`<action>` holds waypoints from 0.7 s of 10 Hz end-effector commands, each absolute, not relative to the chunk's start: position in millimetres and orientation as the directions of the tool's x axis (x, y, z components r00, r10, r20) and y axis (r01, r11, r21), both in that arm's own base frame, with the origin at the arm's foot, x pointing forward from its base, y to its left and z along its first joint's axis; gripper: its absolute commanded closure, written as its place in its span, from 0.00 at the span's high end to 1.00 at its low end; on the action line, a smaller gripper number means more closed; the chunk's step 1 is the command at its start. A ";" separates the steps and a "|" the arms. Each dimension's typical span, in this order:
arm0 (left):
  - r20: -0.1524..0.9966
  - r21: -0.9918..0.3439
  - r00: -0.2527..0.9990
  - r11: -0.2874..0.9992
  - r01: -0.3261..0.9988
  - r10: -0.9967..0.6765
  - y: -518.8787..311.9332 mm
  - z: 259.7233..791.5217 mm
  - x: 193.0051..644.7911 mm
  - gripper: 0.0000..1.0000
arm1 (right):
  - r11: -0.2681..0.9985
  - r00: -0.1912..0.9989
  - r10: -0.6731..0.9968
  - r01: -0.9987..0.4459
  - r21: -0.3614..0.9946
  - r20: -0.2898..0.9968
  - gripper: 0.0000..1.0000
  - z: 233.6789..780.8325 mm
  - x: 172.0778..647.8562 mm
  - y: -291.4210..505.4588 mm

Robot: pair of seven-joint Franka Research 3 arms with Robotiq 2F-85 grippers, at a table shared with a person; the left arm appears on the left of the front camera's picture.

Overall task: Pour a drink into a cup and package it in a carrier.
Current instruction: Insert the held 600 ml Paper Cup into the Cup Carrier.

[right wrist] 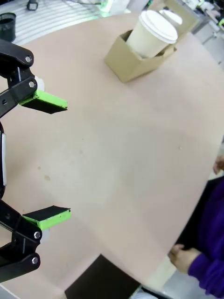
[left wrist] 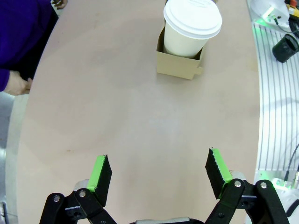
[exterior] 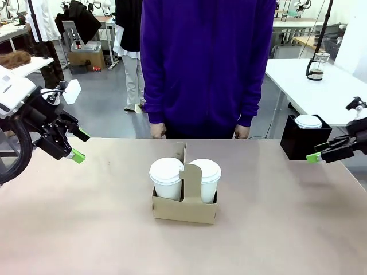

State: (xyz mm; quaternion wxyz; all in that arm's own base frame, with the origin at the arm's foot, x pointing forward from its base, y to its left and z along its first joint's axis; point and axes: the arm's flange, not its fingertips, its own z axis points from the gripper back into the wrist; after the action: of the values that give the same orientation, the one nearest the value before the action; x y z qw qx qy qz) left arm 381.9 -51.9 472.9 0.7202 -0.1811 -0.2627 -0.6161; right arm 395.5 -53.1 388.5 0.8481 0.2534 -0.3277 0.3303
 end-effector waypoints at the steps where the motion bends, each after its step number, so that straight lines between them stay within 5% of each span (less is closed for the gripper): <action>1: 0.609 0.063 0.092 0.164 0.984 -0.787 -50.5 474.0 381.3 1.00 | 0.652 0.545 0.403 -0.735 0.187 0.736 1.00 394.1 394.6 -56.7; 7: 0.609 0.063 0.092 0.164 0.984 -0.787 -50.5 474.0 381.3 1.00 | 0.652 0.545 0.403 -0.735 0.187 0.736 1.00 394.1 394.6 -56.7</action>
State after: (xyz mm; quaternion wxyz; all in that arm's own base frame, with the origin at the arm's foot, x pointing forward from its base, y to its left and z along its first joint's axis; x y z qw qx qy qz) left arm 381.9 -51.9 472.8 0.7202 -0.1811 -0.2627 -0.6160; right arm 394.9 -55.5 393.5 0.8458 0.2521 -0.3351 0.3297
